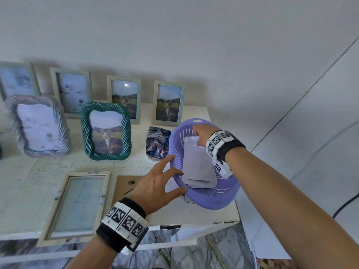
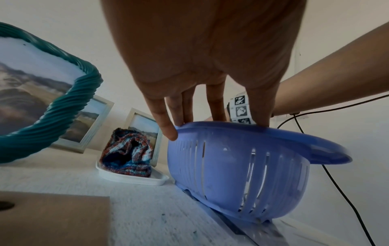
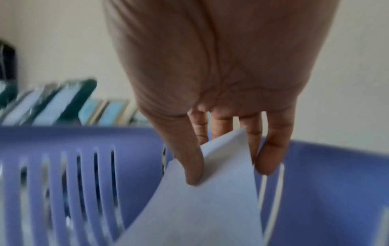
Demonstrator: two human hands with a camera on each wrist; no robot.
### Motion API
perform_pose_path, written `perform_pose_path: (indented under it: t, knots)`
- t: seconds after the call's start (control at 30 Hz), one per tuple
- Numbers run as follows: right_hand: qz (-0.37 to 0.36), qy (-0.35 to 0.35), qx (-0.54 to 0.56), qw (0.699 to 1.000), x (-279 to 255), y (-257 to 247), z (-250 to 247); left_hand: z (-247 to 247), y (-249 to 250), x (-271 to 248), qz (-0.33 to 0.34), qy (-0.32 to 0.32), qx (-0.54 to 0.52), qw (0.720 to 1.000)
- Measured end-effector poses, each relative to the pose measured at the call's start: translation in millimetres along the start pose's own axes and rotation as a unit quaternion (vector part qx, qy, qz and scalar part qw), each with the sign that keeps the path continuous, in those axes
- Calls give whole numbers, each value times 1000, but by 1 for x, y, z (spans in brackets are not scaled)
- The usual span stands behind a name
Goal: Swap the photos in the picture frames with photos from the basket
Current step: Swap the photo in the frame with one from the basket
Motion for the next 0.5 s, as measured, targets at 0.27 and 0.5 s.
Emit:
perform_pose_path:
  t: [0.27, 0.5]
  knots:
    - [-4, 187, 266, 946, -60, 3, -104, -54, -2, 10, -2, 131, -121, 984]
    - [-88, 234, 437, 864, -110, -80, -117, -122, -31, -3, -111, 176, -272, 939]
Point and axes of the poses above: each hand's wrist, its own x-axis towards the middle knuckle, its own z-axis out of the palm, y = z × x, the point moved 5 cm from there along x, towards the middle knuckle, and after that the axes turned 8 degrees about y, right-handed, at the moved point
